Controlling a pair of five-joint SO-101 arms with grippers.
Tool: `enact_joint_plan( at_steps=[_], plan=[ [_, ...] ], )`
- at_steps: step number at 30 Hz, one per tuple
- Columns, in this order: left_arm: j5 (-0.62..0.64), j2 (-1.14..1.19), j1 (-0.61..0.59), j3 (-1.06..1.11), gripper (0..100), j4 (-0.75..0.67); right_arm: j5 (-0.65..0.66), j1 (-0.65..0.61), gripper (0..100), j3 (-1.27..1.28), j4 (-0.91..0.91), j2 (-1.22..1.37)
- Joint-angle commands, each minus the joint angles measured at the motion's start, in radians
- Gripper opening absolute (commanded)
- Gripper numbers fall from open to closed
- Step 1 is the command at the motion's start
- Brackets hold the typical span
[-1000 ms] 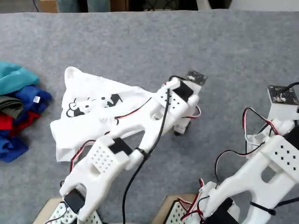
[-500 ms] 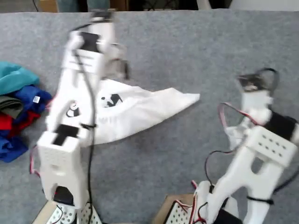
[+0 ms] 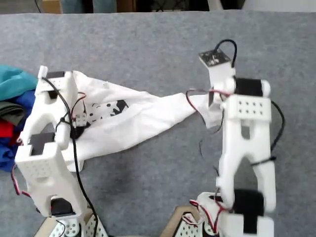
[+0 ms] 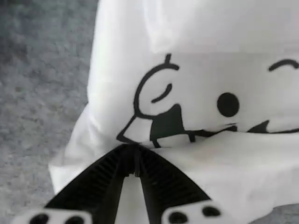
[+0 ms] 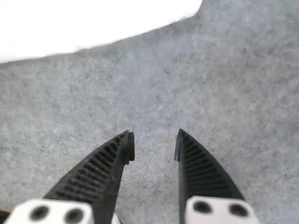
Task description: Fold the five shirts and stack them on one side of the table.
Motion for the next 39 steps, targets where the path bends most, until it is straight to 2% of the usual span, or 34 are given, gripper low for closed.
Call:
enact_joint_plan(
  at_steps=[1, 9, 16, 20, 24, 27, 30, 32, 34, 37, 39],
  plan=[
    [0.008, -0.149, 0.047, 0.14, 3, -0.023, -0.006, -0.011, 14.9, -0.113, 0.034, 0.074],
    [-0.006, -0.689, 0.186, 0.493, 3, -0.026, -0.006, -0.011, 14.1, -0.219, 0.077, 0.14],
    [-0.285, -1.168, 0.435, 0.831, 3, -0.021, -0.008, -0.034, 10.3, -0.311, 0.037, 0.145],
    [-0.336, -1.361, 0.455, 0.875, 3, -0.017, -0.008, -0.106, 10.6, -0.372, 0.011, 0.186],
    [-0.336, -1.498, 0.378, 0.831, 3, 0.025, -0.008, -0.226, 11.7, -0.47, 0.011, 0.326],
    [-0.334, -1.537, 0.272, 0.757, 3, 0.069, -0.006, -0.327, 20.8, -0.57, 0.014, 0.466],
    [-0.285, -1.531, 0.059, 0.705, 3, 0.023, 0.057, -0.45, 28.0, -0.679, 0.057, 0.604],
    [-0.25, -1.516, -0.147, 0.691, 5, -0.043, 0.109, -0.529, 26.8, -0.75, 0.066, 0.69],
    [-0.241, -1.491, -0.309, 0.702, 11, -0.086, 0.133, -0.592, 25.3, -0.822, 0.055, 0.774],
    [-0.245, -1.442, -0.449, 0.728, 20, -0.114, 0.164, -0.646, 21.8, -0.937, 0.054, 0.903],
    [-0.247, -1.413, -0.509, 0.754, 21, -0.138, 0.167, -0.655, 17.2, -1.015, 0.057, 0.995]
  ],
)
